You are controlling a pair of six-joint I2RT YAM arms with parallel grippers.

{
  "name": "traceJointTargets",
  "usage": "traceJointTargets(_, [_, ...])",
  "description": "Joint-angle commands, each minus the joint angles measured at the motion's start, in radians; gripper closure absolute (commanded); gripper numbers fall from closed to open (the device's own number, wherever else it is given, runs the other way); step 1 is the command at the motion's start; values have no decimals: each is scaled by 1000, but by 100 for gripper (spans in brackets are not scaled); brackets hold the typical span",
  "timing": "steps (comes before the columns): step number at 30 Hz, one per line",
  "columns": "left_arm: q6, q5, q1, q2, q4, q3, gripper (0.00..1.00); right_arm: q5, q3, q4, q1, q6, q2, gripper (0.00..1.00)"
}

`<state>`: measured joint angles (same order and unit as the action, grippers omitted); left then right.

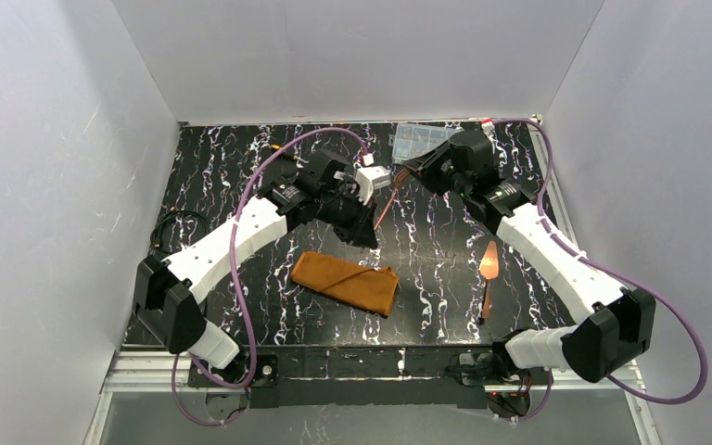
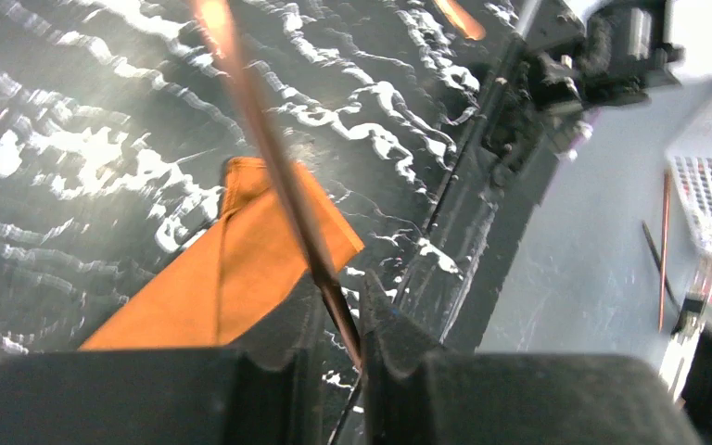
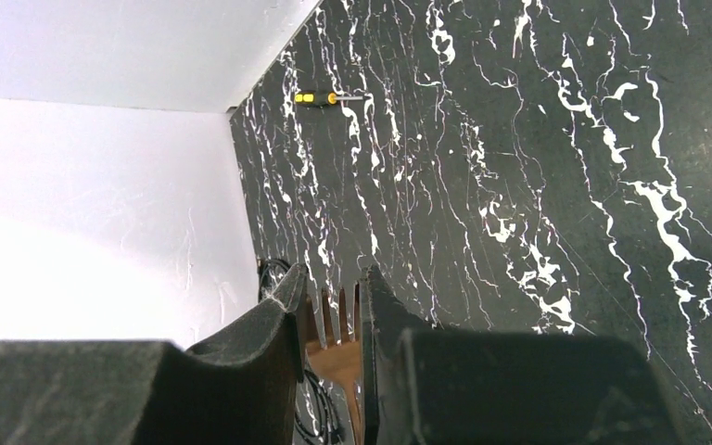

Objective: Fold the napkin into a case and place the utensils inside
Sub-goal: Pass from the right arm to the left, then pass from the left arm to the right

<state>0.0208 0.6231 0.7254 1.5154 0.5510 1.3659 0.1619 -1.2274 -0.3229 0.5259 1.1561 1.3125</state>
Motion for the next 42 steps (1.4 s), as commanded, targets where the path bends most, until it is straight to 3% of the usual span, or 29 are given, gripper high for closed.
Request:
traceJointTargets(1, [-76, 41, 0, -17, 38, 11, 100, 19, -9, 69, 11, 36, -44, 99])
traceJointTargets(5, [-99, 46, -7, -54, 68, 3, 100, -73, 32, 132, 13, -31, -47, 97])
traceJointTargets(9, [-137, 127, -54, -120, 123, -32, 100, -352, 43, 127, -73, -301, -67, 55])
traceJointTargets(10, [-145, 158, -70, -136, 139, -41, 100, -502, 46, 142, -108, -367, -74, 40])
traceJointTargets(11, [-146, 203, -91, -149, 153, -49, 100, -592, 42, 127, -144, -436, -81, 18])
traceJointTargets(13, [-127, 333, -147, -170, 170, -67, 100, -734, 48, 82, -174, -531, -100, 2])
traceJointTargets(15, [-121, 452, -180, -185, 195, -80, 100, -869, 114, 176, -188, -534, -148, 1])
traceJointTargets(20, [-146, 622, -208, -176, 281, -80, 100, -1047, 319, 647, -191, -308, -242, 1])
traceJointTargets(25, [-351, 609, -215, -88, 555, -15, 100, -1161, 144, 397, -197, -534, -214, 1])
traceJointTargets(28, [-500, 535, -215, -42, 702, 19, 100, -1242, 92, 389, -194, -569, -195, 1])
traceJointTargets(33, [-904, 492, -221, 42, 1086, 91, 100, -1286, 94, 229, -118, -694, -174, 1])
traceJointTargets(38, [-1012, 427, -221, 26, 1132, 98, 100, -1240, 107, 73, 49, -797, -123, 4])
traceJointTargets(42, [-1006, 397, -220, 30, 1133, 113, 100, -1222, 143, 101, 142, -766, -113, 8])
